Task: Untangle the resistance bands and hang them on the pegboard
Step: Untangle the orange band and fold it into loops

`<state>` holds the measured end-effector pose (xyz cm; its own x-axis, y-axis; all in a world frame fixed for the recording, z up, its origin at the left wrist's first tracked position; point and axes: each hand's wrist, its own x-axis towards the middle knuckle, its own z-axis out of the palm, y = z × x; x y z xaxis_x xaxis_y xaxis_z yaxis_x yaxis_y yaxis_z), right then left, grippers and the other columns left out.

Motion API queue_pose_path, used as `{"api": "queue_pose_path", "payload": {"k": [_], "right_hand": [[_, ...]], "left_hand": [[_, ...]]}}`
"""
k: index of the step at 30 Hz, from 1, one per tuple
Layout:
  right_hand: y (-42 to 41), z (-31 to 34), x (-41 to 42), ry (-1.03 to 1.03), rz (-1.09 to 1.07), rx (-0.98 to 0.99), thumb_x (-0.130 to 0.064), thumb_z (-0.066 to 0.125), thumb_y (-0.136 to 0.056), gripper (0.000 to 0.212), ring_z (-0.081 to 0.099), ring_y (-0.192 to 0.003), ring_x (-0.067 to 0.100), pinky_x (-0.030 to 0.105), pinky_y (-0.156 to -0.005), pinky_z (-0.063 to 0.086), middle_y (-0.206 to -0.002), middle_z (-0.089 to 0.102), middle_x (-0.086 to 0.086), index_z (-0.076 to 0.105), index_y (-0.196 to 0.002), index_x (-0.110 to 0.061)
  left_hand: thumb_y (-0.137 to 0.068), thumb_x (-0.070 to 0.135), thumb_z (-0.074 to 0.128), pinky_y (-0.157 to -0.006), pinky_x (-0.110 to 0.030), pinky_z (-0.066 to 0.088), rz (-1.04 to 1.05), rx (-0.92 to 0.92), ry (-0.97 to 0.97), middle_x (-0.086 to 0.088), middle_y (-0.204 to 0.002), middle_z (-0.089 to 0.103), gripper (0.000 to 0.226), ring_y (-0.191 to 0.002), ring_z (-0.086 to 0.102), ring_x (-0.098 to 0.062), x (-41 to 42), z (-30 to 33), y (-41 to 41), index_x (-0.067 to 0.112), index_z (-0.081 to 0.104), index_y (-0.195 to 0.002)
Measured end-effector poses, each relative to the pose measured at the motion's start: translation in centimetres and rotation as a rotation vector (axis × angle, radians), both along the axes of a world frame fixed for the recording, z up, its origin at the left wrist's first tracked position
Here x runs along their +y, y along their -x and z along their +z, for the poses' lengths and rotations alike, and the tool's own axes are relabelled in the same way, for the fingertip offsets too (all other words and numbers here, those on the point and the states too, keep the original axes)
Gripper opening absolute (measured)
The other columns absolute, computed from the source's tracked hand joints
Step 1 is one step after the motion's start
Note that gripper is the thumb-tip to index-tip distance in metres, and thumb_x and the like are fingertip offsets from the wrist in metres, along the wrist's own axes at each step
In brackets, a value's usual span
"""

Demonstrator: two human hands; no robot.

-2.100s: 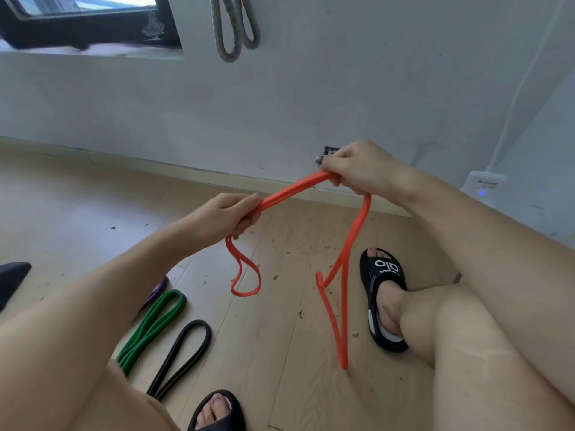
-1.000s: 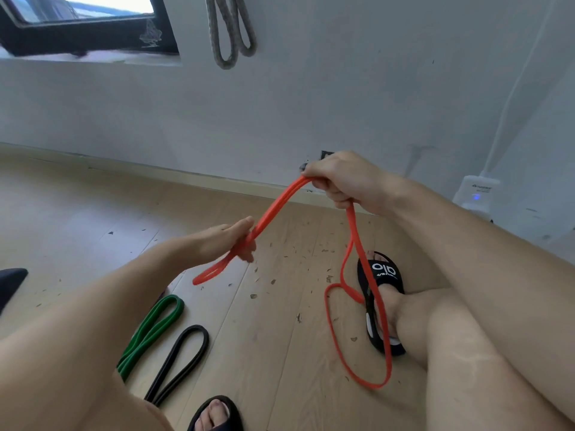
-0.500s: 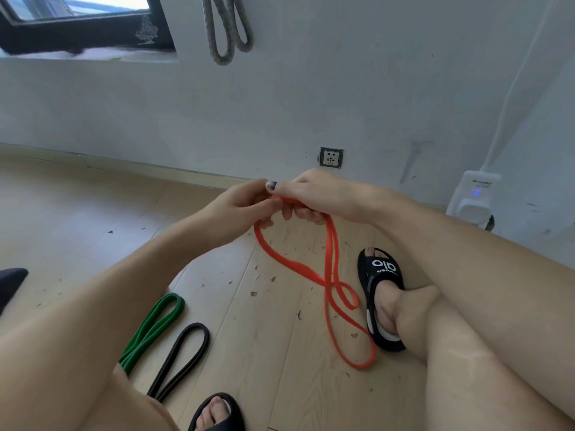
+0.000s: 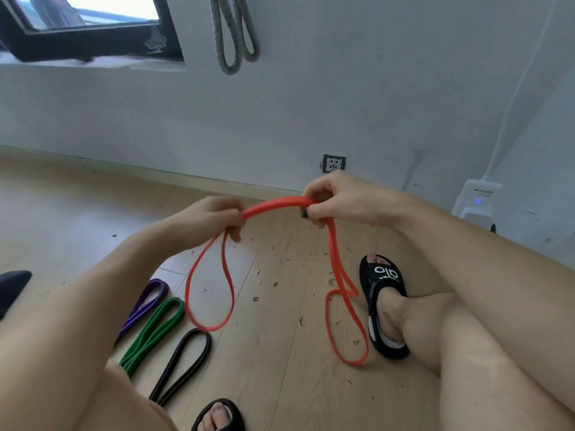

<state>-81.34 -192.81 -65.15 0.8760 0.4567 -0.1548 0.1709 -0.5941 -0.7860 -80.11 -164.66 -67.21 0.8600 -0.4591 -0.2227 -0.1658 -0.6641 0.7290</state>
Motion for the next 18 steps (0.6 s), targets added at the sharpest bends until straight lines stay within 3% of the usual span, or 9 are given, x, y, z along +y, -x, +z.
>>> {"api": "queue_pose_path", "payload": {"k": [2, 6, 8, 11, 15, 18], "right_hand": [[0.4, 0.7, 0.5, -0.075, 0.007, -0.020, -0.014, 0.069, -0.092, 0.007, 0.066, -0.072, 0.012, 0.027, -0.073, 0.056, -0.077, 0.072, 0.002, 0.075, -0.092, -0.012], [0.6, 1.4, 1.7, -0.108, 0.015, -0.054, -0.018, 0.071, -0.091, 0.006, 0.062, -0.070, 0.013, 0.031, -0.071, 0.053, -0.078, 0.073, 0.000, 0.077, -0.092, -0.017], [0.6, 1.4, 2.0, -0.125, 0.011, -0.068, -0.017, 0.071, -0.091, 0.006, 0.062, -0.069, 0.009, 0.023, -0.066, 0.052, -0.077, 0.073, -0.001, 0.077, -0.093, -0.017], [0.3, 1.3, 2.0, -0.114, 0.009, -0.062, -0.014, 0.073, -0.089, 0.006, 0.066, -0.071, 0.008, 0.020, -0.066, 0.053, -0.079, 0.075, 0.000, 0.076, -0.093, -0.016], [-0.4, 0.0, 1.0, 0.137, 0.073, 0.010, -0.021, 0.076, -0.087, 0.009, 0.066, -0.071, 0.005, 0.025, -0.072, 0.049, -0.075, 0.073, -0.002, 0.073, -0.090, -0.013], [-1.0, -1.1, -0.1, 0.268, 0.051, 0.028, -0.029, 0.077, -0.086, 0.014, 0.068, -0.075, 0.009, 0.032, -0.078, 0.052, -0.077, 0.075, -0.004, 0.074, -0.086, -0.015]], "left_hand": [[-0.075, 0.045, 0.067, -0.103, -0.054, 0.050, -0.115, 0.100, -0.152, -0.002, -0.096, 0.074, 0.032, -0.099, 0.070, -0.022, -0.3, -0.4, 0.6, 0.024, 0.068, -0.099], [-0.075, 0.054, 0.072, -0.100, -0.054, 0.053, -0.097, 0.032, 0.052, -0.012, -0.107, 0.072, 0.047, -0.105, 0.069, -0.030, -2.1, 0.1, 1.4, 0.025, 0.065, -0.111], [-0.084, 0.046, 0.071, -0.098, -0.055, 0.055, -0.097, -0.050, 0.170, -0.009, -0.101, 0.075, 0.036, -0.101, 0.072, -0.028, -2.8, 0.9, 1.7, 0.020, 0.066, -0.108], [-0.100, 0.027, 0.063, -0.094, -0.056, 0.056, -0.079, -0.181, 0.193, -0.002, -0.087, 0.076, 0.014, -0.091, 0.075, -0.021, -3.2, 1.6, 1.8, 0.013, 0.067, -0.099], [-0.102, 0.027, 0.059, -0.086, -0.055, 0.058, -0.026, -0.232, 0.234, 0.006, -0.066, 0.061, 0.024, -0.074, 0.071, -0.025, -2.3, 1.4, 1.4, 0.012, 0.061, -0.084], [-0.105, 0.022, 0.056, -0.070, -0.040, 0.058, -0.001, -0.214, 0.248, 0.007, -0.060, 0.051, 0.026, -0.061, 0.061, -0.019, -1.5, 1.2, 1.2, 0.013, 0.059, -0.080]]}}
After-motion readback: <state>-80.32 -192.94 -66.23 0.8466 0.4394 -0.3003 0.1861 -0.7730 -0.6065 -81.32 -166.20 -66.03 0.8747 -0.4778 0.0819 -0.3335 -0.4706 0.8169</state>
